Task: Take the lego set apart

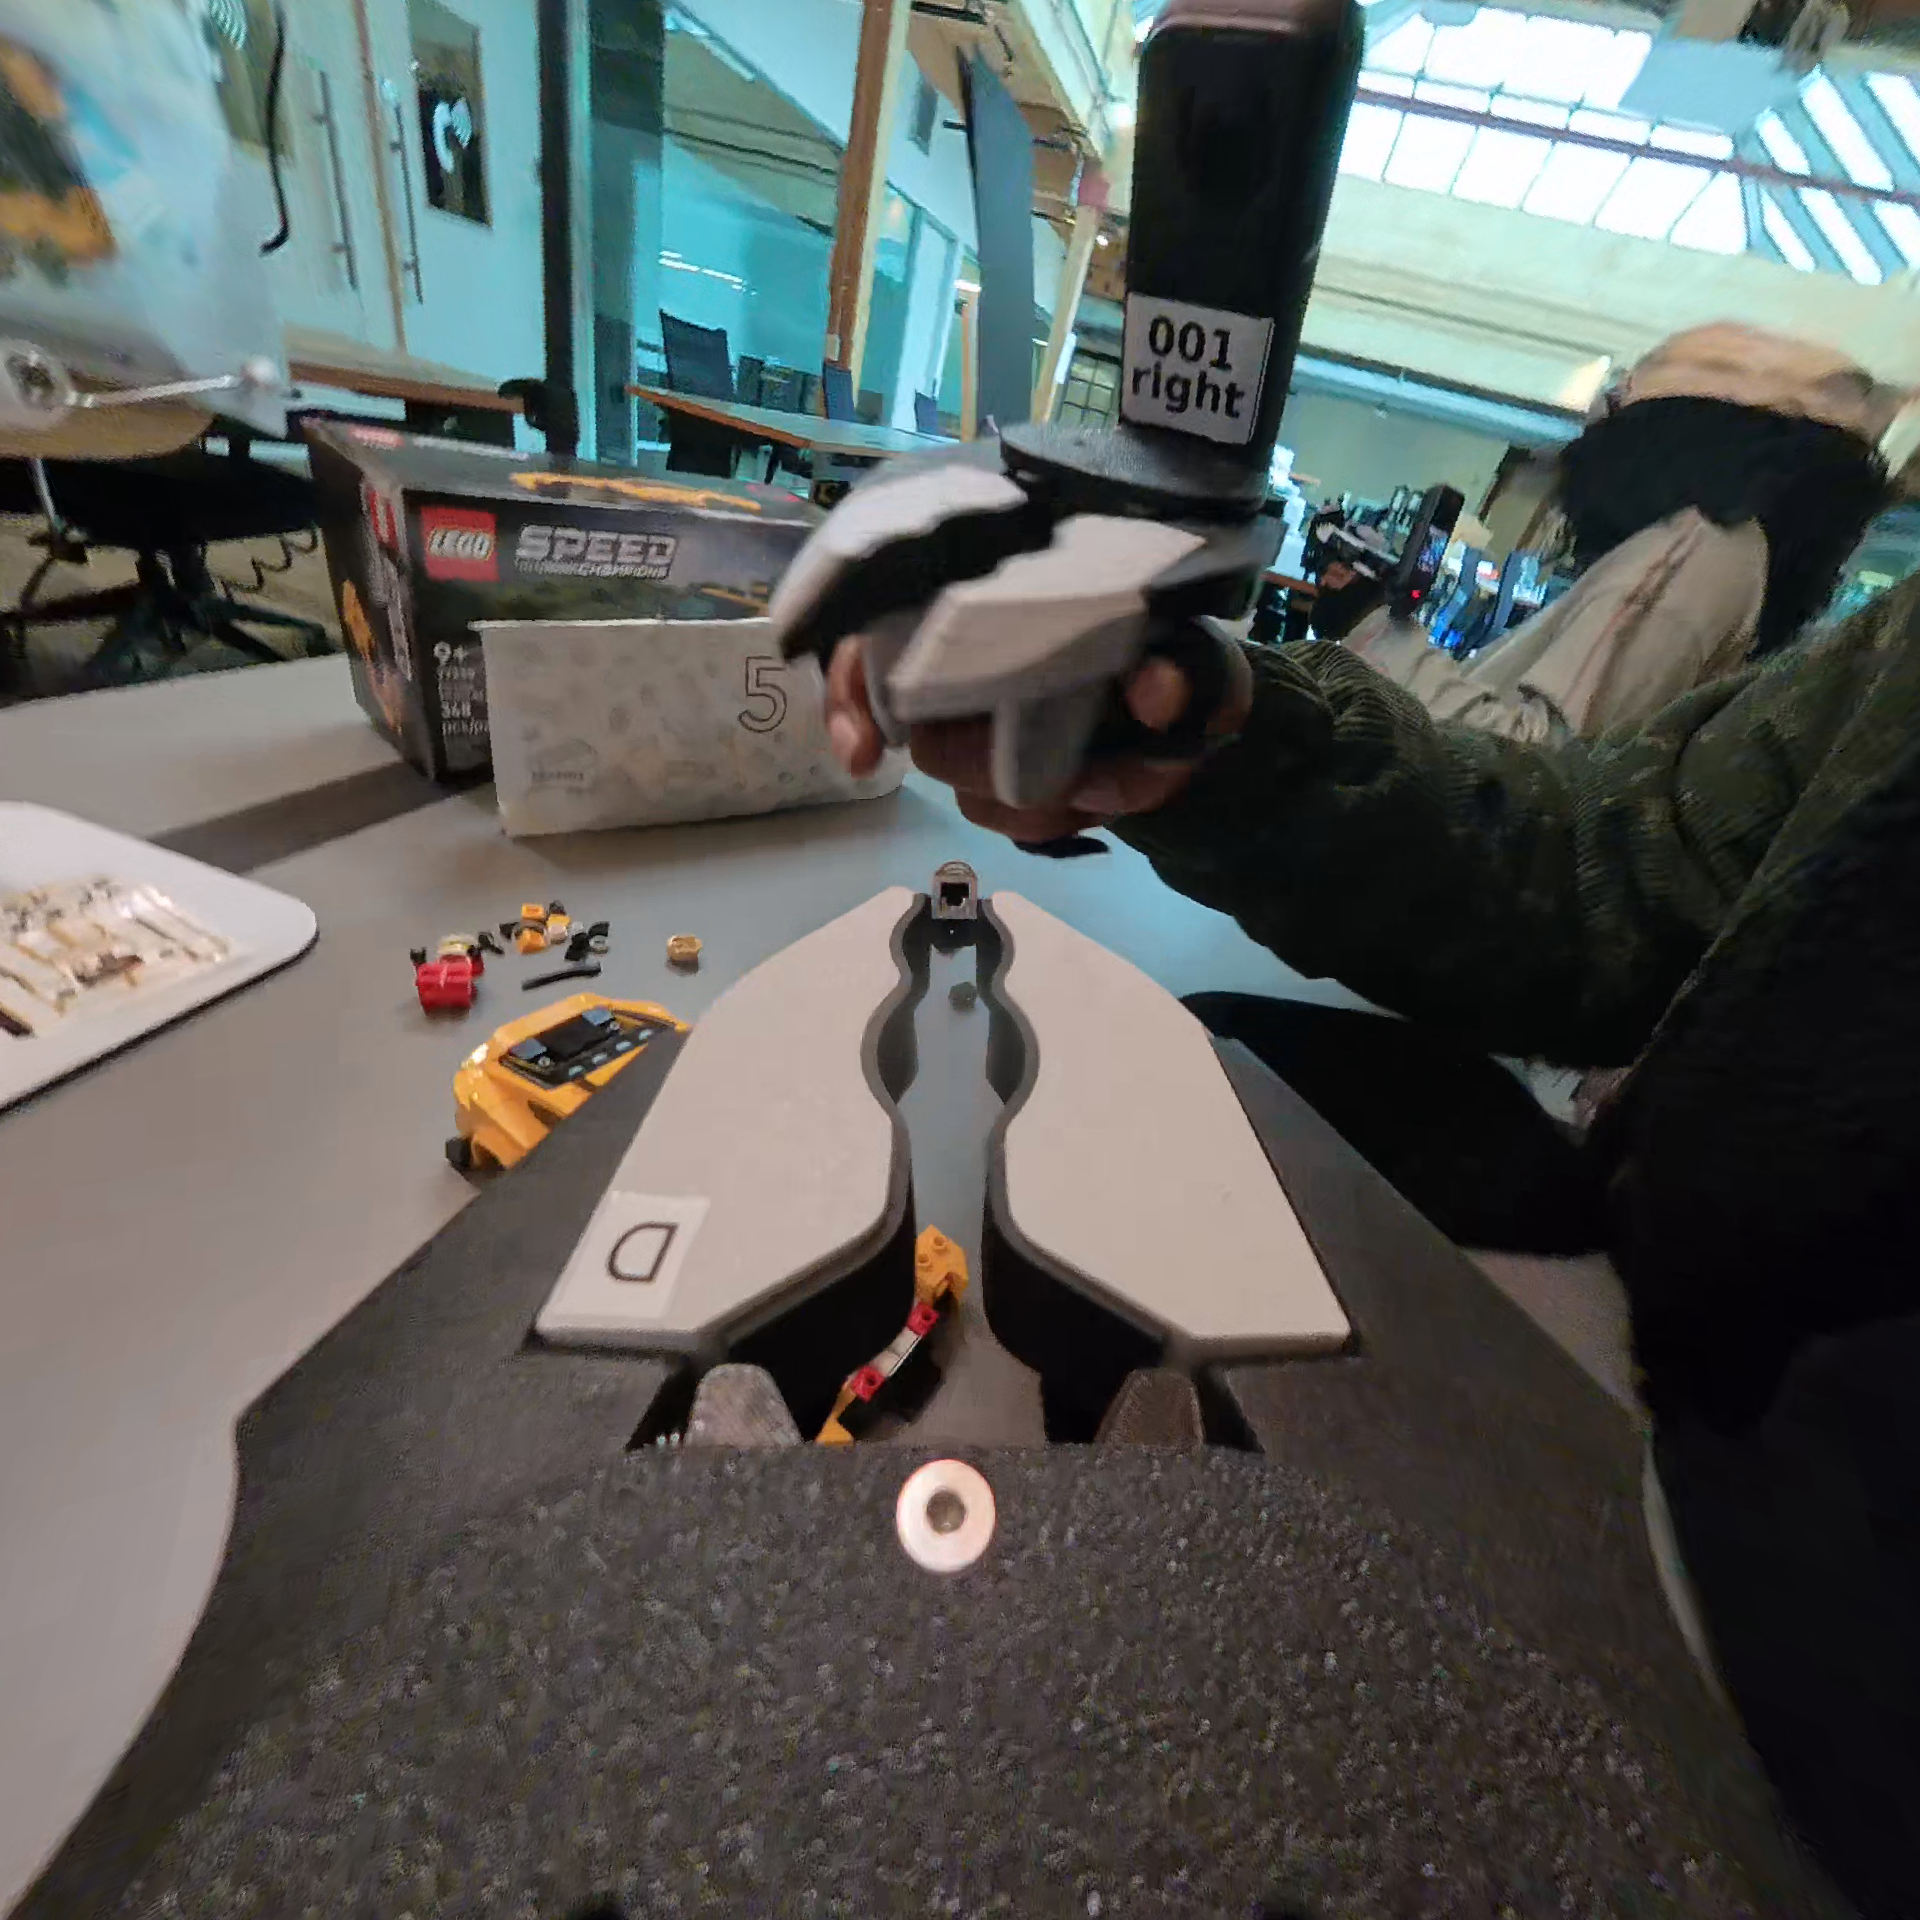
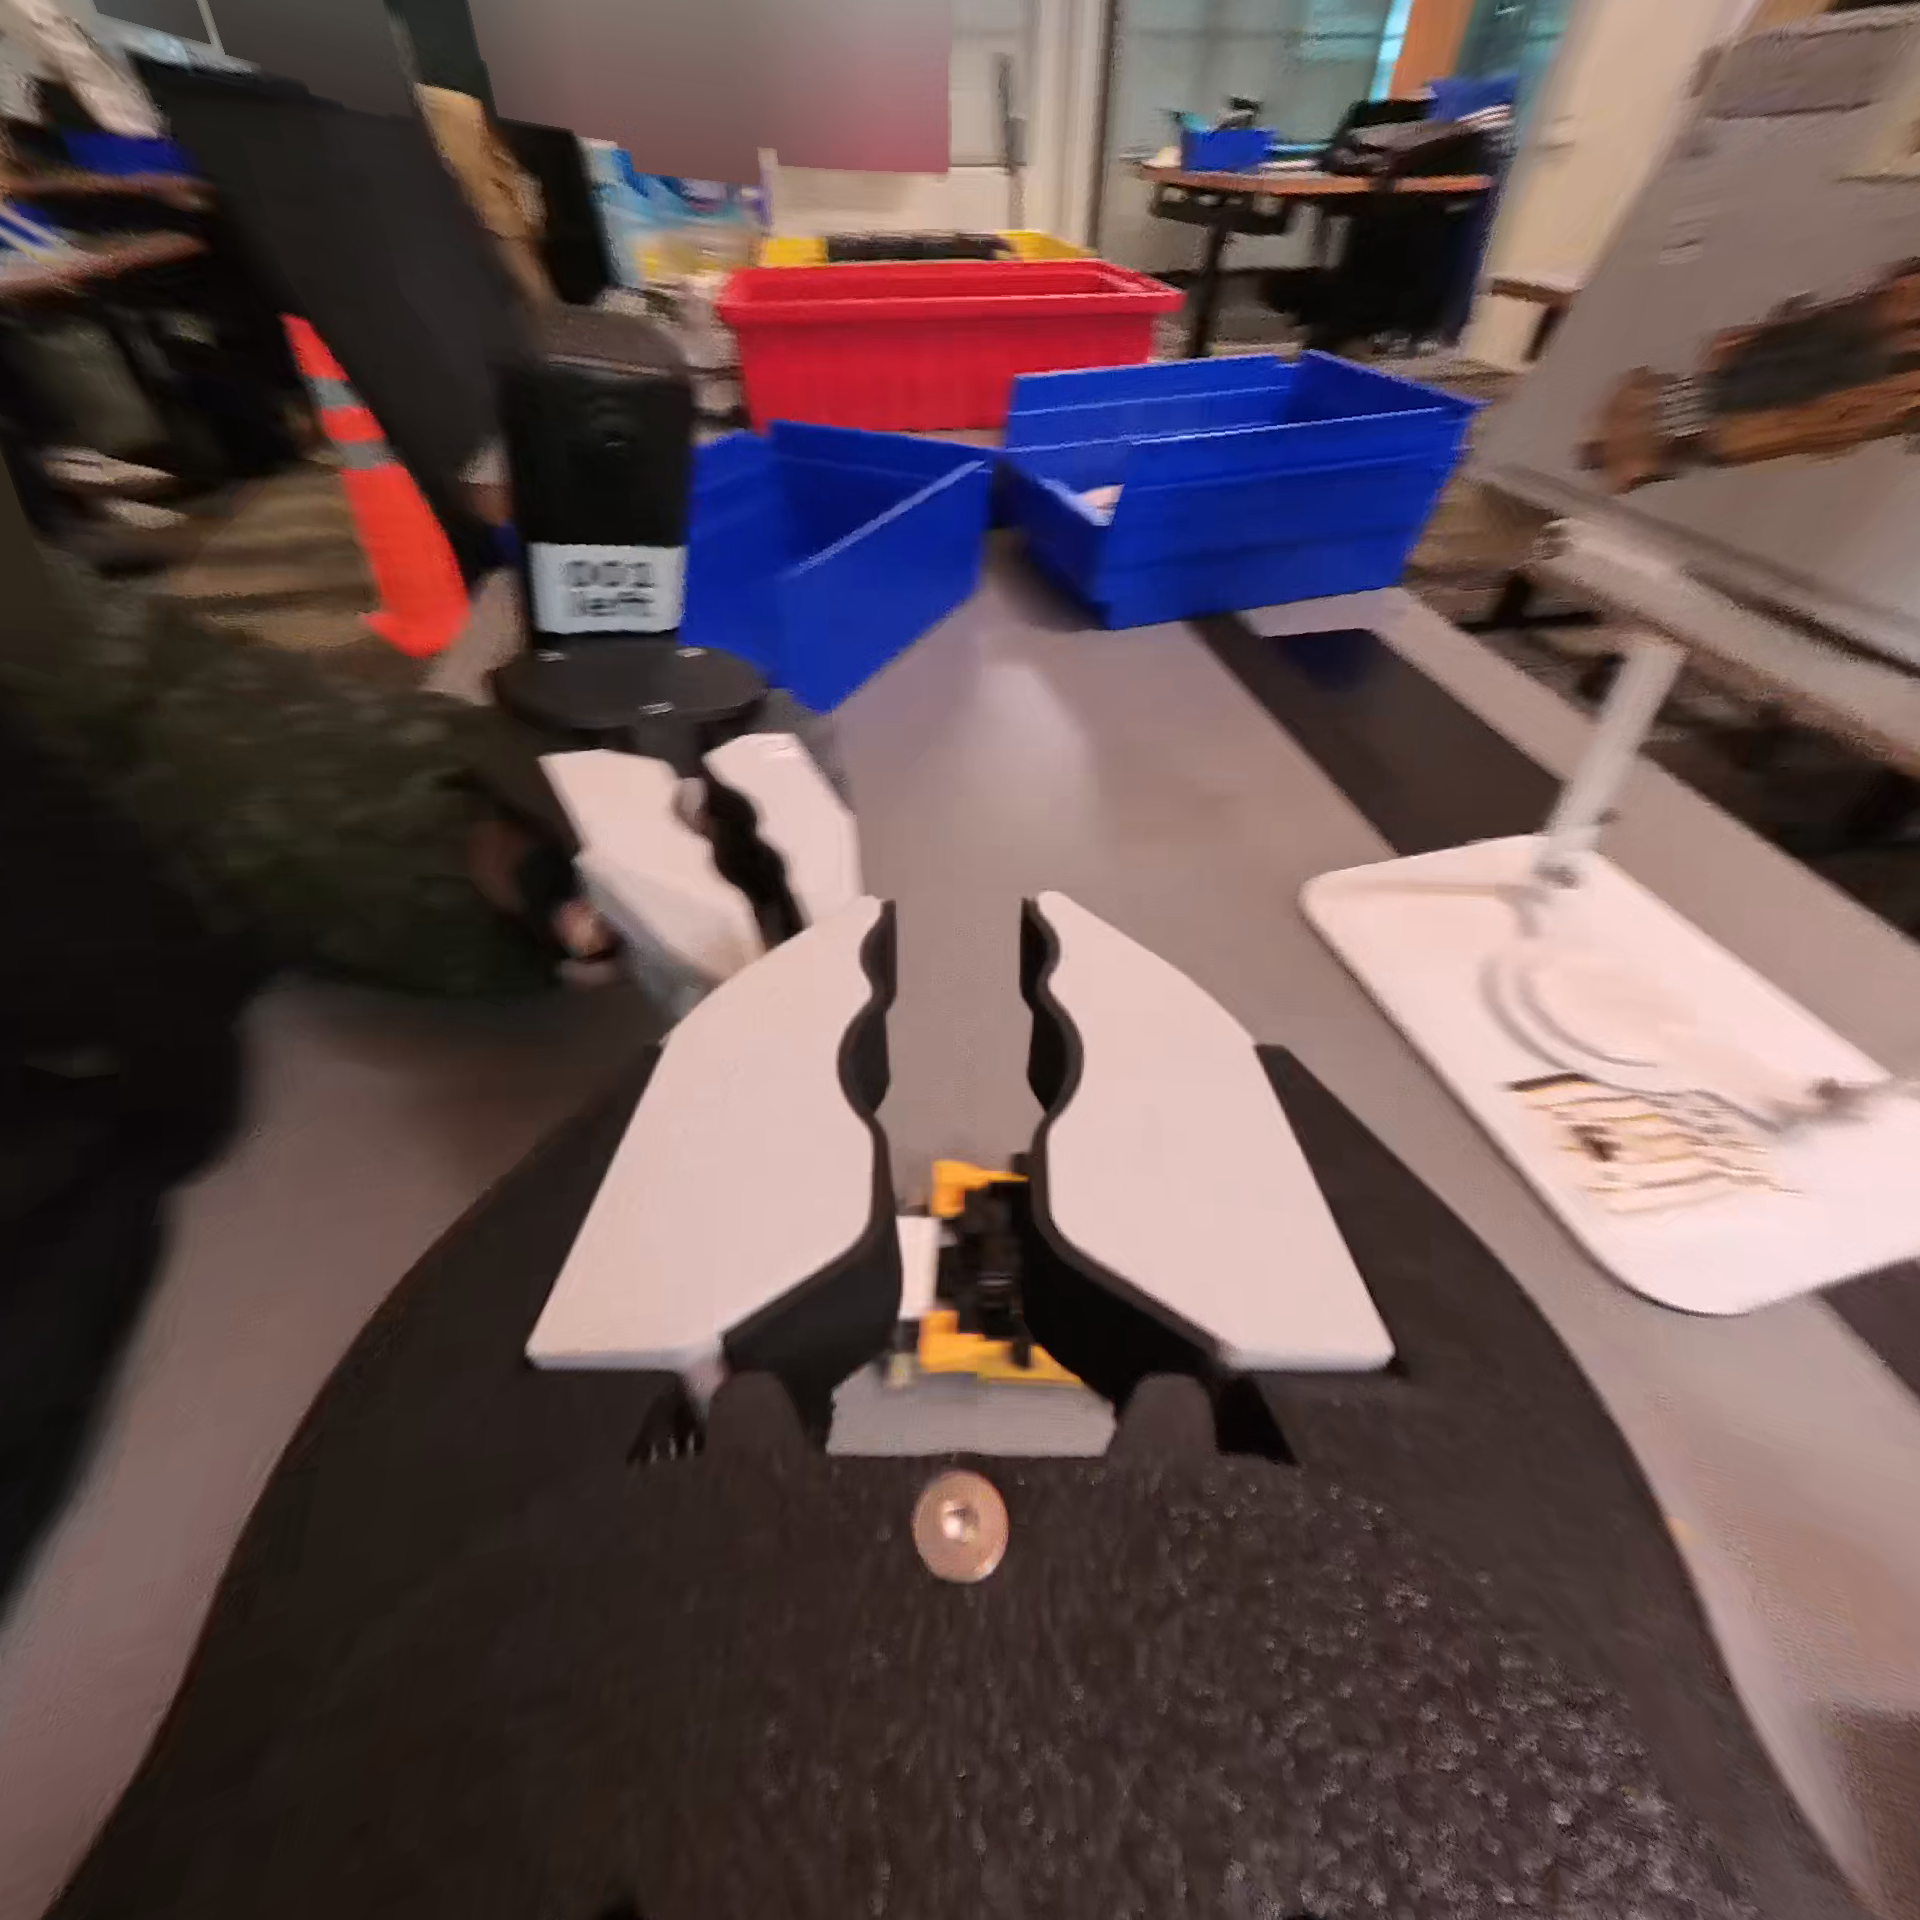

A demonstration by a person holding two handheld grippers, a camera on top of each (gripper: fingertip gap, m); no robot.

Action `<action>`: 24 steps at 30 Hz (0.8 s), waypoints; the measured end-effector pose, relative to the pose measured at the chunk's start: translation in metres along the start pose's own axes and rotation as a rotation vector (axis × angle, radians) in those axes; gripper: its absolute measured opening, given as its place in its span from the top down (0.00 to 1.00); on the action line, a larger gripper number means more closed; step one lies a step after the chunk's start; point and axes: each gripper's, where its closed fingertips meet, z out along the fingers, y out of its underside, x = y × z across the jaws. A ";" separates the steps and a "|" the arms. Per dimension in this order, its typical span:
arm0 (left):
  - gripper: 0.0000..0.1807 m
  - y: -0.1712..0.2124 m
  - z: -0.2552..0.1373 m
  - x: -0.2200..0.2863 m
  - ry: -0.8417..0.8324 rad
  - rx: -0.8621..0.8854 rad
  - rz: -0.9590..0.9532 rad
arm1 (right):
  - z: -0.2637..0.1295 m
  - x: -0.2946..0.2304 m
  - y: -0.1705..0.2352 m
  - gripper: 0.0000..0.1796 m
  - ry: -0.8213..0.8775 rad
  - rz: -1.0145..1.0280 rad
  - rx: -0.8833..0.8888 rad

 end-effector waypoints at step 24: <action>0.96 0.038 -0.006 0.040 0.137 -0.335 0.446 | -0.005 -0.077 0.065 0.96 -0.165 -0.359 -0.330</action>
